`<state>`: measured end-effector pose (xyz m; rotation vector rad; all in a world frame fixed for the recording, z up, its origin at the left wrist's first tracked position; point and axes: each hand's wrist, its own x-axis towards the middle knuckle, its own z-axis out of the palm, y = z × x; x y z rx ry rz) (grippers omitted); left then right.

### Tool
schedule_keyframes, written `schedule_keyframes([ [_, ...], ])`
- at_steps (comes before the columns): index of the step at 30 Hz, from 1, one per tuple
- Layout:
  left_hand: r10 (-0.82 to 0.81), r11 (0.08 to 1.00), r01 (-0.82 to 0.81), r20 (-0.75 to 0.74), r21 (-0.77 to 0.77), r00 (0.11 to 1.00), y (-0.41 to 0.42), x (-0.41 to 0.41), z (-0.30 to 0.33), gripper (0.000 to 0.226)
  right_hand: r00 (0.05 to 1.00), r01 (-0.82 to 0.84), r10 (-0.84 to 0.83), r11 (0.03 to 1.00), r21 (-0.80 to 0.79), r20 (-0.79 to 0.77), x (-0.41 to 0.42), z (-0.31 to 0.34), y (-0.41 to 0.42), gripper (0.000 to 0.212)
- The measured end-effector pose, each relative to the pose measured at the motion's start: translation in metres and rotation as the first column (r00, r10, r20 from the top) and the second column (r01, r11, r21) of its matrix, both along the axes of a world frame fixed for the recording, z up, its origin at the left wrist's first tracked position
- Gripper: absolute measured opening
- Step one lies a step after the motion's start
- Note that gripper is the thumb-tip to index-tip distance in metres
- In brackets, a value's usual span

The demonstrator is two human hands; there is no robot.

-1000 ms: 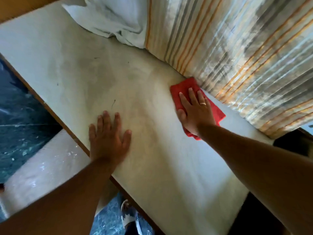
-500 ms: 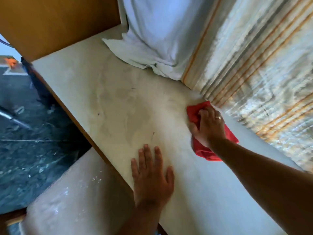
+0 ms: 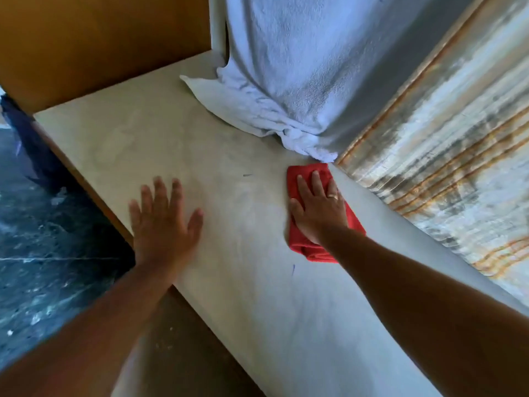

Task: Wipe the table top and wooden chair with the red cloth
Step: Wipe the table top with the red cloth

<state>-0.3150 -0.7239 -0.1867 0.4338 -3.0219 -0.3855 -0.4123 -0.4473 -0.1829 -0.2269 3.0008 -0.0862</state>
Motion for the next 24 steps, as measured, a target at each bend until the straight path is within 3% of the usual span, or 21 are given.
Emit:
schedule_keyframes([
  [3, 0.086, 0.989, -0.082, 0.036, -0.12, 0.996, -0.071, -0.06, -0.003, 0.073, 0.956, -0.291, 0.292, 0.956, -0.038, 0.014, 0.048, -0.007, -0.008, 0.067],
  [5, 0.087, 0.989, -0.078, 0.068, -0.128, 0.994, -0.097, -0.084, -0.005, 0.073, 0.931, -0.364, 0.365, 0.93, -0.052, 0.01, 0.062, -0.004, 0.019, 0.066],
  [7, 0.073, 0.99, -0.061, 0.096, -0.125, 0.993, -0.108, -0.099, -0.014, 0.072, 0.963, -0.269, 0.269, 0.963, -0.002, 0.0, 0.038, -0.001, 0.047, 0.068],
  [9, 0.071, 0.989, -0.06, 0.081, -0.133, 0.994, -0.11, -0.104, -0.023, 0.072, 0.998, -0.063, 0.062, 0.996, 0.064, 0.019, 0.003, 0.003, 0.046, 0.068],
  [12, 0.081, 0.989, -0.074, 0.051, -0.126, 0.995, -0.114, -0.104, -0.028, 0.073, 0.997, 0.07, -0.071, 0.995, 0.071, 0.013, -0.042, 0.002, -0.013, 0.067],
  [14, 0.079, 0.989, -0.071, 0.054, -0.129, 0.995, -0.113, -0.105, -0.029, 0.073, 0.999, -0.032, 0.032, 0.999, 0.034, 0.014, -0.046, 0.001, -0.062, 0.067],
  [16, 0.081, 0.989, -0.07, 0.077, -0.127, 0.994, -0.113, -0.105, -0.026, 0.074, 0.968, -0.253, 0.253, 0.967, 0.01, 0.002, -0.019, -0.003, -0.092, 0.069],
  [18, 0.088, 0.989, -0.078, 0.074, -0.123, 0.993, -0.112, -0.103, -0.025, 0.074, 0.901, -0.427, 0.431, 0.901, -0.072, 0.055, 0.022, -0.003, -0.087, 0.071],
  [20, 0.083, 0.99, -0.074, 0.07, -0.116, 0.994, -0.109, -0.103, -0.024, 0.074, 0.871, -0.466, 0.476, 0.878, -0.107, 0.122, 0.036, 0.003, -0.053, 0.072],
  [21, 0.085, 0.991, -0.076, 0.077, -0.113, 0.993, -0.109, -0.104, -0.023, 0.073, 0.891, -0.43, 0.436, 0.9, -0.072, 0.125, 0.025, 0.005, -0.038, 0.072],
  [24, 0.103, 0.989, -0.095, 0.074, -0.112, 0.992, -0.111, -0.105, -0.027, 0.073, 0.986, -0.109, 0.108, 0.994, 0.005, 0.128, -0.036, 0.016, -0.054, 0.069],
])
